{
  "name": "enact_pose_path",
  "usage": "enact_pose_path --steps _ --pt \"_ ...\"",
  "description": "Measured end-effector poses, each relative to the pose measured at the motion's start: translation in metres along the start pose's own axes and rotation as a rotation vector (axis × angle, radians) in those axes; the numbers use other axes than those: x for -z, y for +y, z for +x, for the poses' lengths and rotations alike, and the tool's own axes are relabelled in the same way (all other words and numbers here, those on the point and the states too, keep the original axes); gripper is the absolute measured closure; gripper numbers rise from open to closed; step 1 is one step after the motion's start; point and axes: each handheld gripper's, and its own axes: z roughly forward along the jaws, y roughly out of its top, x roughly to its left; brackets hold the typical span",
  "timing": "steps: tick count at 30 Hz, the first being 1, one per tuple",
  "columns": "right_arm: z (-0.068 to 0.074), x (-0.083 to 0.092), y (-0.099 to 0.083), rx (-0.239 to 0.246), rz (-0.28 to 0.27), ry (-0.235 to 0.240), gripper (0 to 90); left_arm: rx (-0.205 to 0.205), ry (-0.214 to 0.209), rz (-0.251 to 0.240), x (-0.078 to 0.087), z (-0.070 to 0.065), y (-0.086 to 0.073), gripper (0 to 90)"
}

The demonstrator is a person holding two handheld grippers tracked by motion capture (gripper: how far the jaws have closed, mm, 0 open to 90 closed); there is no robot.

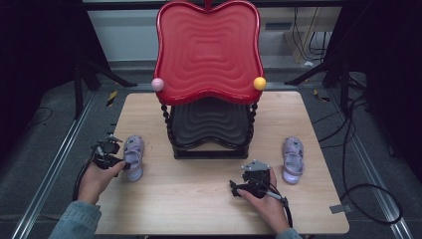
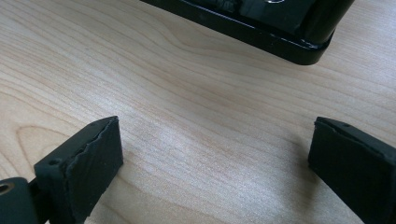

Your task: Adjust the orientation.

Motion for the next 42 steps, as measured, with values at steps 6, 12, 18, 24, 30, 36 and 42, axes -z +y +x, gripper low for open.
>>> enact_pose_path --steps 6,12,18,24,30,36,42 --pt "0.0 0.0 0.0 0.002 0.0 0.003 3.3 0.01 -0.02 0.015 -0.001 0.002 0.001 54.0" --pt "-0.001 0.0 0.0 0.005 -0.001 0.008 3.3 -0.002 -0.038 0.044 -0.005 -0.001 0.004 61.7" --pt "-0.001 0.0 0.0 0.006 -0.001 0.008 3.4 -0.007 -0.037 0.069 -0.01 0.001 0.006 66.9" --pt "-0.001 0.0 0.0 0.006 -0.001 0.008 3.4 0.002 -0.031 0.063 -0.008 0.009 0.006 77.8" --pt "-0.001 0.0 0.0 0.007 -0.001 0.009 3.4 -0.008 -0.043 0.035 -0.001 0.019 0.004 81.5" --pt "-0.001 0.0 0.0 0.007 -0.001 0.009 3.3 -0.058 -0.058 0.014 0.021 0.023 -0.01 82.1" --pt "-0.001 0.0 0.0 0.007 -0.001 0.009 3.3 -0.17 -0.083 -0.029 0.054 0.003 -0.03 82.1"
